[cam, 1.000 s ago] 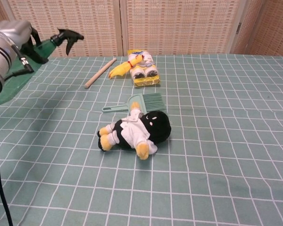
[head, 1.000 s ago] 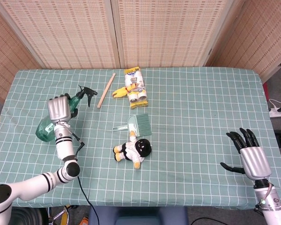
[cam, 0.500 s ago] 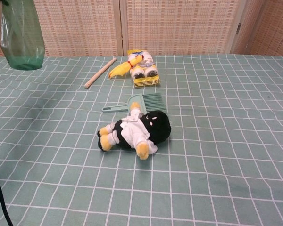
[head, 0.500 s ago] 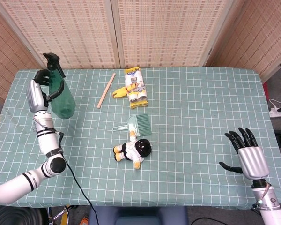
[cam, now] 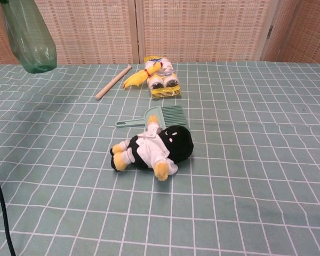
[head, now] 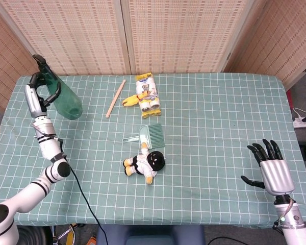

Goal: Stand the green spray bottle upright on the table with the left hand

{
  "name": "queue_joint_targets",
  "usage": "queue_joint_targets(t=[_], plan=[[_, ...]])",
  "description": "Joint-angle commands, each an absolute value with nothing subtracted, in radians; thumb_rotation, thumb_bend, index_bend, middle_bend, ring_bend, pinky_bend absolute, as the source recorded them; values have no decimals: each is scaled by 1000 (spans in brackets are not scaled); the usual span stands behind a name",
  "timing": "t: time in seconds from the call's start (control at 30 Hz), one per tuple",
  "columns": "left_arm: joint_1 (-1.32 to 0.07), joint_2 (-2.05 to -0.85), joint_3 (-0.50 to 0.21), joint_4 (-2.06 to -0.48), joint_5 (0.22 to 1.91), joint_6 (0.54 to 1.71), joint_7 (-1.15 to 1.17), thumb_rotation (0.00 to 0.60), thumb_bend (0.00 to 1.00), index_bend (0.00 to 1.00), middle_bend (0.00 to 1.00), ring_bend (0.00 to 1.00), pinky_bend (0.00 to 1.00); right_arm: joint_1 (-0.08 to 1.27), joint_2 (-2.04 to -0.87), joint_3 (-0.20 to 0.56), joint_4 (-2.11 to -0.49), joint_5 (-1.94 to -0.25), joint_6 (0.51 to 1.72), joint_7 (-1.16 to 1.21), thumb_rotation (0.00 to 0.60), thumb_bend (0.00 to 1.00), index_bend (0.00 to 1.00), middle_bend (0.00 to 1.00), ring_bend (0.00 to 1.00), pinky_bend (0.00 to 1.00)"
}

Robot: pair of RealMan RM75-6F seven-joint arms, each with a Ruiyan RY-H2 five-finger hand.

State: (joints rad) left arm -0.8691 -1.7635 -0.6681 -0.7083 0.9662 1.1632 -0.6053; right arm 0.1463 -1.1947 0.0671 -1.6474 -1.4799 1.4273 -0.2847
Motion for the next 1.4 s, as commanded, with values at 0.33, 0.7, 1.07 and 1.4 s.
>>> queue_joint_targets(t=[0.33,0.7,1.07,1.4], plan=[[-935,-1868,-512,-410,1160,1022,-1024,600,282,446,668,539,290,150,-1190,72,-1687,-1444,1412,-375,600,0,192,169,0,11],[-907,-1882,-424,-326,1246,1041,-1272,600,274,422,649,515,271,146,-1194,72,-1723,-1414,1419,-481,600,0,191,169,0,14],[-880,-1907,-401,-271,1261,1096,-1377,600,271,389,619,485,253,145,-1187,72,-1751,-1386,1416,-530,600,0,191,169,0,20],[-784,-1921,-296,-238,1343,1172,-1490,600,260,357,592,457,235,148,-1200,76,-1786,-1341,1422,-641,600,0,188,169,0,29]])
